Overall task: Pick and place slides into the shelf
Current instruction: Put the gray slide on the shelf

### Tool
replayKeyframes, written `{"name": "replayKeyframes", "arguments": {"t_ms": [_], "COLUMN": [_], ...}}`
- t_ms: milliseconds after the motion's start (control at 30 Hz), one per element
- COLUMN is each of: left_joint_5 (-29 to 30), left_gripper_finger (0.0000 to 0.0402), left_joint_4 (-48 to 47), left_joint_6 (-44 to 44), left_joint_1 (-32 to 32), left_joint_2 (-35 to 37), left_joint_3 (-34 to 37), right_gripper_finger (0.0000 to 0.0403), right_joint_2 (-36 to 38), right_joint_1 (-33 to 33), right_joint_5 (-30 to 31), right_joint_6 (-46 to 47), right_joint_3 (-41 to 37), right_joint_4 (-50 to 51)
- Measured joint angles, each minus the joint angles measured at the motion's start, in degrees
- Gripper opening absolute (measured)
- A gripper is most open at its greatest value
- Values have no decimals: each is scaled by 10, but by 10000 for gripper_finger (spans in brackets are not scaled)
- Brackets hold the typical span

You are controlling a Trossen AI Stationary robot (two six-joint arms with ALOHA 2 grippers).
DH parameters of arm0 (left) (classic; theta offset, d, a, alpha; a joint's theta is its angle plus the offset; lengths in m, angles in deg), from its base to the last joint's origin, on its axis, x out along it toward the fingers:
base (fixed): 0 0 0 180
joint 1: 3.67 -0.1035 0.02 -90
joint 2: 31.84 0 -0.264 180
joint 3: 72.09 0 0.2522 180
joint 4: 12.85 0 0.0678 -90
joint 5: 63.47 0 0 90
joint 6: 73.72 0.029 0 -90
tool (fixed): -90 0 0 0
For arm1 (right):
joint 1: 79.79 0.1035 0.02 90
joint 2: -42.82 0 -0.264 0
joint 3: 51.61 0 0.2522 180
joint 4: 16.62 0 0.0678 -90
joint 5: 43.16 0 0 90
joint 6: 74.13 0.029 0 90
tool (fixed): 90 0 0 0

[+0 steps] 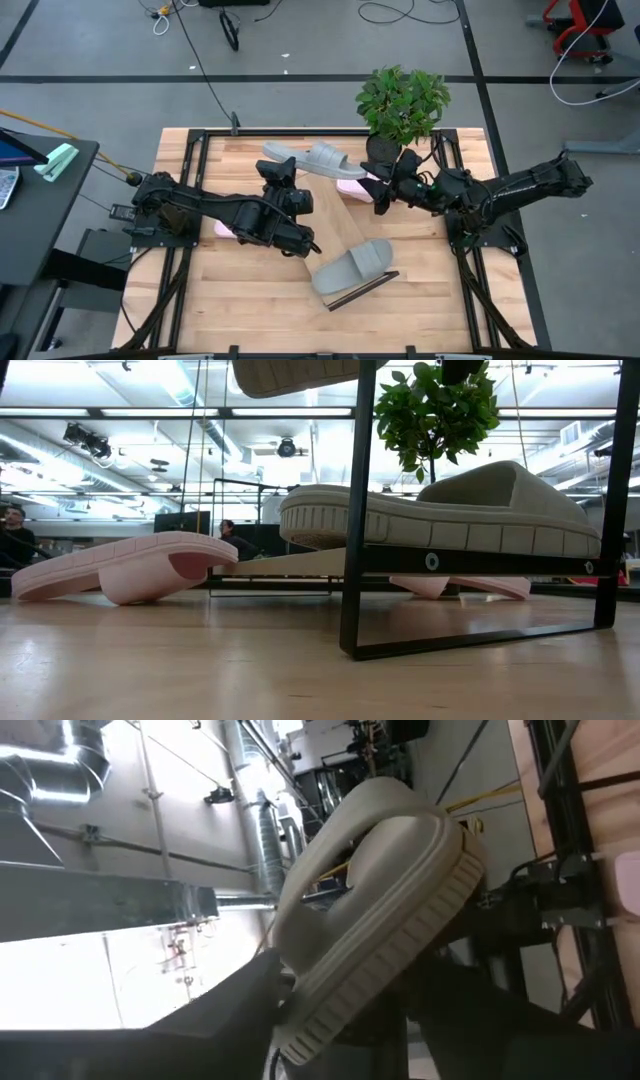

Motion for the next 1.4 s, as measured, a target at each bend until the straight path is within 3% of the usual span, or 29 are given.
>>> {"name": "replayKeyframes", "arguments": {"t_ms": [233, 333, 500, 700, 1000, 1400], "left_joint_5": [-9, -13, -19, -22, -20, -19], "left_gripper_finger": [43, 80, 162, 208, 198, 189], "left_joint_4": [1, 2, 6, 6, 0, -4], "left_joint_6": [-3, -11, -16, 25, 35, 28], "left_joint_1": [-1, -1, -1, 5, 29, 61], "left_joint_2": [0, 0, 0, 1, 8, 25], "left_joint_3": [0, 0, 0, 0, 0, -1], "right_gripper_finger": [83, 30, 30, 30, 30, 30], "right_joint_2": [0, 0, 0, 13, 54, 125], "right_joint_1": [0, 0, -1, -1, 4, 50], "right_joint_5": [0, 1, 2, 1, -38, -49], "right_joint_6": [-33, -62, -69, -73, -101, -107], "right_joint_3": [0, 0, 0, 0, 0, 0], "right_joint_4": [1, 4, 11, 50, 111, 275]}}
